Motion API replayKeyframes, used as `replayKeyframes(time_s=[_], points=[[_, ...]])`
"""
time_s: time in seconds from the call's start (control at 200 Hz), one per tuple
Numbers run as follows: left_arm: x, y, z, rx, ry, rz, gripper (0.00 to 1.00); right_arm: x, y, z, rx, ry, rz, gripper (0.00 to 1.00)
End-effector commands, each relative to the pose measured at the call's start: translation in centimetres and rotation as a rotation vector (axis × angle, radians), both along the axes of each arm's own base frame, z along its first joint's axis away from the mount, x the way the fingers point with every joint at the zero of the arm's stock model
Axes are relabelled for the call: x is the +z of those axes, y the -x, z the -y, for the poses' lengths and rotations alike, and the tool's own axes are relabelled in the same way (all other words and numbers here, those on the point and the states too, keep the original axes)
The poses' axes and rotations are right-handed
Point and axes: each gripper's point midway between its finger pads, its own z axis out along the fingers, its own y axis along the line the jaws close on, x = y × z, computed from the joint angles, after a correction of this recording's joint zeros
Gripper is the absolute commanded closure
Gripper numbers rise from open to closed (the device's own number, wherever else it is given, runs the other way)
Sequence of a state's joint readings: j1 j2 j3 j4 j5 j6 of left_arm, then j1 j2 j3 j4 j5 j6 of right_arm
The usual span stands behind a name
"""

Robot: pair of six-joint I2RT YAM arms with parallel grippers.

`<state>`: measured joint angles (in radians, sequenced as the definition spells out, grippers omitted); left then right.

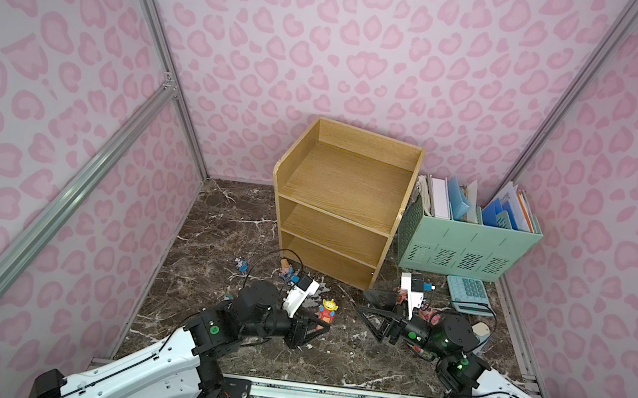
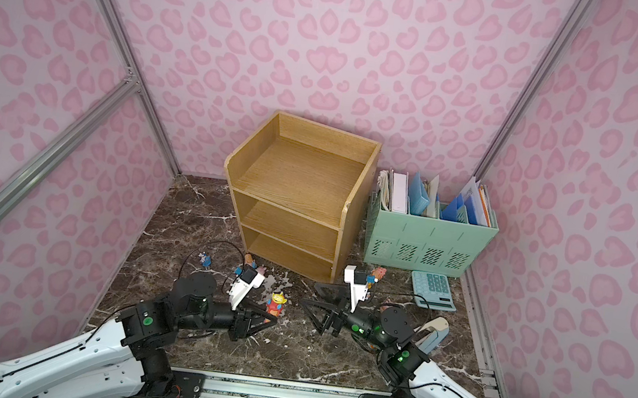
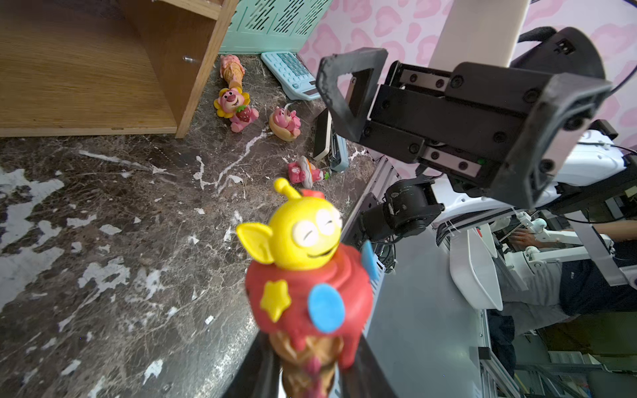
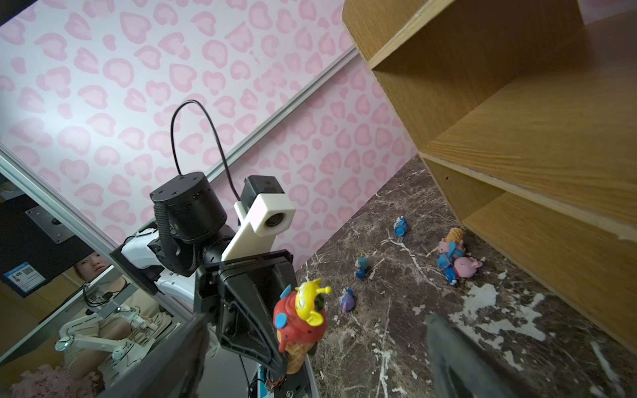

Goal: Organize plastic toys on shelves
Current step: Pick up the plastic toy at the center of the board.

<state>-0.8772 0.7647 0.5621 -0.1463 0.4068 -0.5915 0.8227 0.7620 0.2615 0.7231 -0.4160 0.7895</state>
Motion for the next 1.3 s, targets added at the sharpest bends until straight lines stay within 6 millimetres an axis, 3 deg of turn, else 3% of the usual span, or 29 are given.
replayKeyframes(time_s=[0.0,0.41,0.545,0.8,0.965,1.12,1.295], points=[[1.1,-0.2,0.9,-0.026,0.023,0.025,0.77,0.4,0.9,0.2,0.038,-0.026,0.004,0.01],[0.9,0.5,1.6,-0.061,-0.012,0.053,0.77,-0.1,0.2,2.0,-0.060,-0.046,-0.083,0.01],[1.1,0.3,1.6,-0.089,-0.058,0.116,0.77,1.4,0.4,2.5,-0.033,-0.076,-0.057,0.00],[0.4,0.7,1.3,-0.150,-0.132,0.165,0.77,0.1,1.0,0.8,0.090,0.031,-0.085,0.01],[1.7,1.8,1.9,-0.229,-0.083,0.192,0.77,-0.1,1.8,-0.9,0.175,0.123,-0.067,0.09],[1.8,1.3,1.1,-0.202,-0.129,0.232,0.77,-0.6,2.4,-1.5,0.207,0.146,-0.066,0.08],[1.6,1.5,1.8,-0.235,-0.128,0.217,0.77,-1.0,2.9,-3.2,0.273,0.182,-0.059,0.09]])
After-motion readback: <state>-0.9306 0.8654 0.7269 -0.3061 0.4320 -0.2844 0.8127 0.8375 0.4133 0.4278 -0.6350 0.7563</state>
